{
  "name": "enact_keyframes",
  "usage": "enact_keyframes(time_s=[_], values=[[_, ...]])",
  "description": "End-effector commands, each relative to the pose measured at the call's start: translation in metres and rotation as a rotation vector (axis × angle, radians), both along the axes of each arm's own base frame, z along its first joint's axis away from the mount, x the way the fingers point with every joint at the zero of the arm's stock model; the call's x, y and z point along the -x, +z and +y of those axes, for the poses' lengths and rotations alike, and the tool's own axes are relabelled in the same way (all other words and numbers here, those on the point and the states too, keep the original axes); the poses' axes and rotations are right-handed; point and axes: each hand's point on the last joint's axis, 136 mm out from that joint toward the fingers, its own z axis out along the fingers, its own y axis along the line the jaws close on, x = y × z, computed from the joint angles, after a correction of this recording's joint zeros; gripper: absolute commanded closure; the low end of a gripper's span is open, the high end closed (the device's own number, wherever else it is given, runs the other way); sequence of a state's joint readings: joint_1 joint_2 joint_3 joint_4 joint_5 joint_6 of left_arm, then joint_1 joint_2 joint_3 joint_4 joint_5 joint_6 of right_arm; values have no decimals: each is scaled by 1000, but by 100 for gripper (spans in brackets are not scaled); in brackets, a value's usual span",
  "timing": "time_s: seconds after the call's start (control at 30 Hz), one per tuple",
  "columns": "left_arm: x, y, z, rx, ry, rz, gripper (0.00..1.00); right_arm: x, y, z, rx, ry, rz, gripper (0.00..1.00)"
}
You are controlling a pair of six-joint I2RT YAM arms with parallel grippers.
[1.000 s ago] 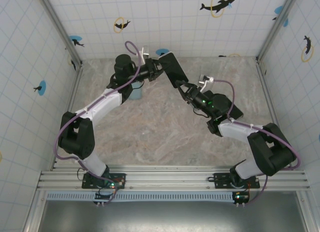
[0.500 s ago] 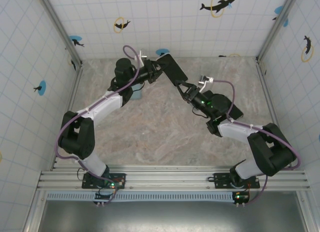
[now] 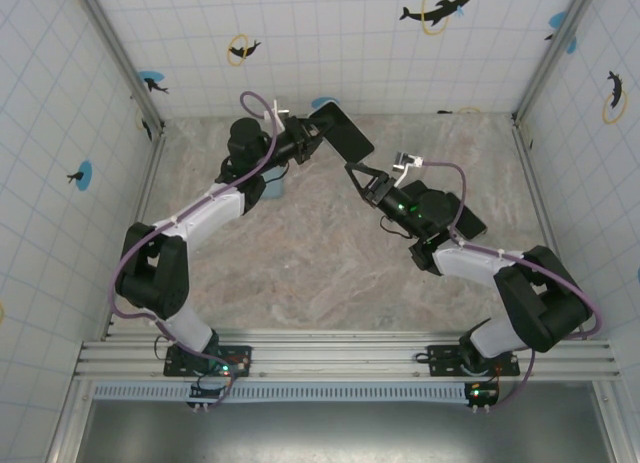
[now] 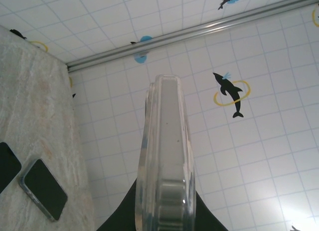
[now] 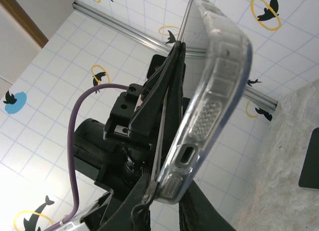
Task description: Take the phone out of the phone case
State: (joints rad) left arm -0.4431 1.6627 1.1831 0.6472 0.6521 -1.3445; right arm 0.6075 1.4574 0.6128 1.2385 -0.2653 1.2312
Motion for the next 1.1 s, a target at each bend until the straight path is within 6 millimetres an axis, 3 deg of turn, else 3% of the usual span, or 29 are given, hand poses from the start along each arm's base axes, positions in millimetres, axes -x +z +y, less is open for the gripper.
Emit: enact_keyframes(time_s=[0.0,0.27,0.53,0.73,1.07], values=[[8,35,11,58,27,-98,99,3,22,-6,-62,-15,-62,83],[12,39,9,74,11,-88,99,-1,19,-3,-26,-9,-69,94],[24,57,5,182,-55,-6,100,-3,-6,3,171,-5,-118,96],[41,77,0,253,-124,36,100,-9,-8,1,236,-2,-162,96],[63,87,-17,285,-229,84,100,-26,-8,0,350,1,-222,98]])
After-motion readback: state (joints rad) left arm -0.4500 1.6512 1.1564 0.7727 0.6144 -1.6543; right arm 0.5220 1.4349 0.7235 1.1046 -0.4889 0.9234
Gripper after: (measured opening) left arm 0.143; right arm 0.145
